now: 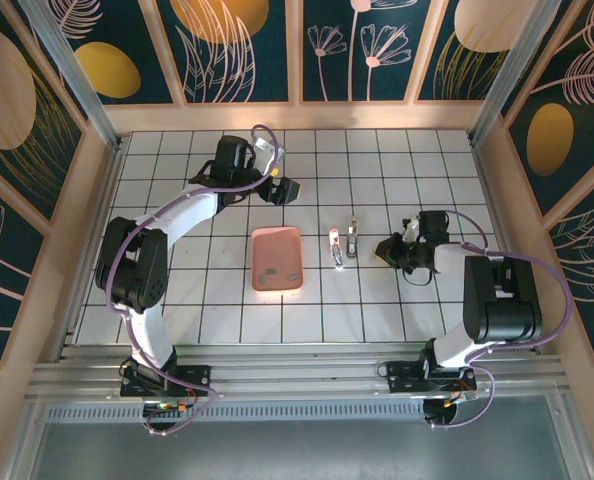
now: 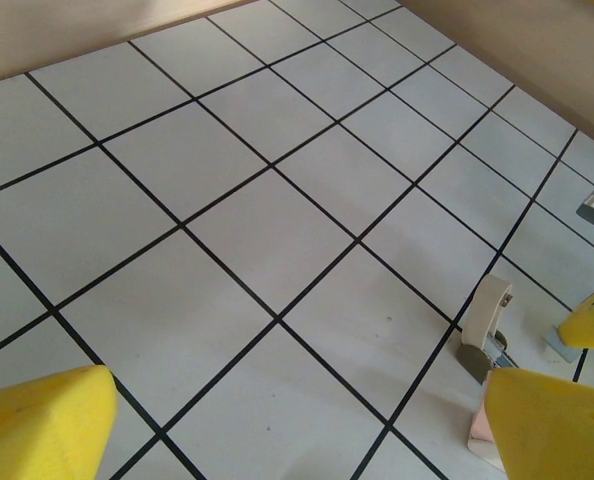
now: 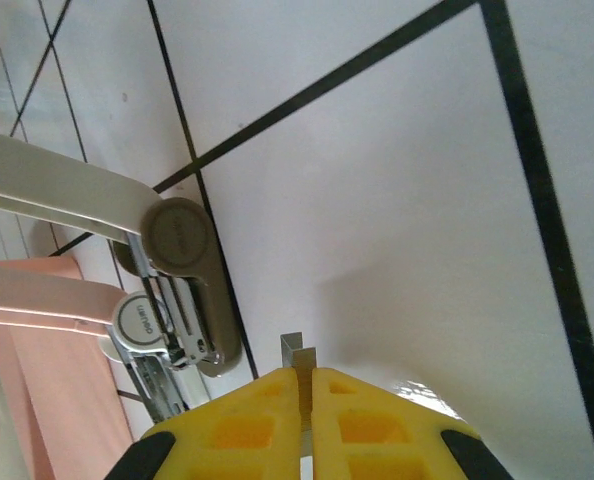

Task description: Load the staples into the stapler

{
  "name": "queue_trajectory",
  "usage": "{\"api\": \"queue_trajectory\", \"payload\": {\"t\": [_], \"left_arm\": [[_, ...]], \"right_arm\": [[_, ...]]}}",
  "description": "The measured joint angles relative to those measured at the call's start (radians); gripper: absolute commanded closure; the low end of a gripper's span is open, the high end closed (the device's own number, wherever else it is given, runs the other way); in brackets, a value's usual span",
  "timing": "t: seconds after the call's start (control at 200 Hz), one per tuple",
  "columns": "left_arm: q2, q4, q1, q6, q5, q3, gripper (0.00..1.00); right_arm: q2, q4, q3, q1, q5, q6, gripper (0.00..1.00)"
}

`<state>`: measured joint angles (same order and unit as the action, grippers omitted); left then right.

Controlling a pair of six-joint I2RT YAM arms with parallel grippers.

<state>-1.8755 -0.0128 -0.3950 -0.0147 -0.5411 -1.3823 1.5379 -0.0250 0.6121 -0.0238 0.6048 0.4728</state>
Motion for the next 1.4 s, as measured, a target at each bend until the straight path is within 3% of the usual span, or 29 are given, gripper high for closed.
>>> {"api": "queue_trajectory", "payload": {"t": [0.501,0.876,1.176,1.401], "left_arm": [[0.000,0.000,0.000,0.000,0.000,0.000,0.06],[0.001,0.020,0.000,0.001,0.000,0.015,0.04],[0.099,0.130,0.000,0.014,0.039,0.231,0.02],[0.198,0.190,0.000,-0.078,0.051,0.338,0.02]], "right_arm": [[0.001,-0.090,0.010,0.005,-0.079,-0.031,0.81],[-0.076,-0.336,0.146,-0.012,-0.246,-0.042,0.73],[-0.048,-0.518,0.296,-0.095,-0.393,-0.029,0.67],[0.018,-0.602,0.341,-0.143,-0.444,0.009,0.65]]}}
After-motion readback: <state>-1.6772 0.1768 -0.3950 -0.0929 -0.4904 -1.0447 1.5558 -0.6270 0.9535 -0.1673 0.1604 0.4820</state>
